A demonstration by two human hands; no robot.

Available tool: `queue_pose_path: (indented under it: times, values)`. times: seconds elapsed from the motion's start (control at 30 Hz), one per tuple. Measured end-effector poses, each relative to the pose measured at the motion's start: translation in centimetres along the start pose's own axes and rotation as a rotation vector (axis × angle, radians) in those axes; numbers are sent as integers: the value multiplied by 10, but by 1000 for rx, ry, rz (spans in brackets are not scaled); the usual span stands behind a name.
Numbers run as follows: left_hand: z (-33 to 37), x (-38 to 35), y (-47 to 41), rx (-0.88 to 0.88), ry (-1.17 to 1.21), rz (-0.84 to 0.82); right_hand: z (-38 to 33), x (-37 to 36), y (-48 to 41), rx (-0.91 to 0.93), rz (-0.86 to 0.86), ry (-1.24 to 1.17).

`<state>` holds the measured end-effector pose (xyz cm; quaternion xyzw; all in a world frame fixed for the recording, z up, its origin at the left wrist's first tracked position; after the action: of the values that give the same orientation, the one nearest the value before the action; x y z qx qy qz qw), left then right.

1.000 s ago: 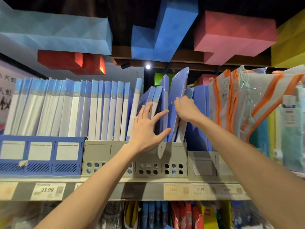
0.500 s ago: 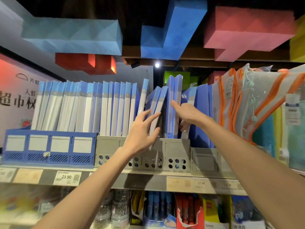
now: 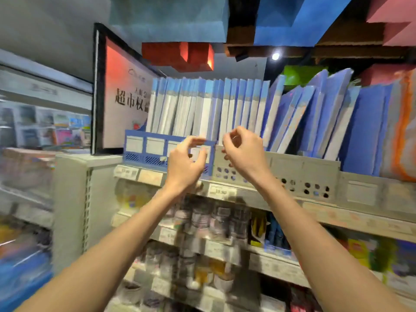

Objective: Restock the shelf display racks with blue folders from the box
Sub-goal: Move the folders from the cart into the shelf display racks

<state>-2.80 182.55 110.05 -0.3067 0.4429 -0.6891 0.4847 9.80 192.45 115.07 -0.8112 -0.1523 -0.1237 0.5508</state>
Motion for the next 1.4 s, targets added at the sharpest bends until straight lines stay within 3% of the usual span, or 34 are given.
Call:
queue_pose_path:
  times: [0.1, 0.37, 0.6, 0.7, 0.8, 1.0, 1.13, 1.4]
  values:
    - [-25, 101, 31, 89, -51, 97, -44, -80, 43, -58, -98, -168]
    - [-78, 422, 146, 330, -322, 221, -252, -319, 192, -131, -454, -485]
    - [-113, 632, 258, 620, -508, 230, -396, -473, 321, -159, -726, -541]
    - [-134, 692, 298, 732, -539, 253, -433, -531, 368, -193, -932, -549]
    - [-157, 733, 329, 820, -579, 260, -454, -577, 398, -269, -1032, -576]
    - [-243, 809, 374, 1052, -601, 263, -477, -700, 446, -667, -1262, -745]
    - [-318, 853, 389, 1227, -580, 184, -481, -797, 472, -855, -1352, -720]
    - [-436, 935, 408, 1492, -583, 103, -495, -946, 509, -964, -1532, -586]
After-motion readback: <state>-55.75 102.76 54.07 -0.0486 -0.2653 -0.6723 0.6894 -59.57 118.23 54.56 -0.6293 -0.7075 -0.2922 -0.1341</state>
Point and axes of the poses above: each hand's wrist, its own y-axis away from the middle knuckle, its own x-axis out of the back of the hand, z = x × y, the point moved 2 cm from there along -y, towards the middle knuckle, and after that the axes turned 10 degrees about y, right-handed, at the moved point
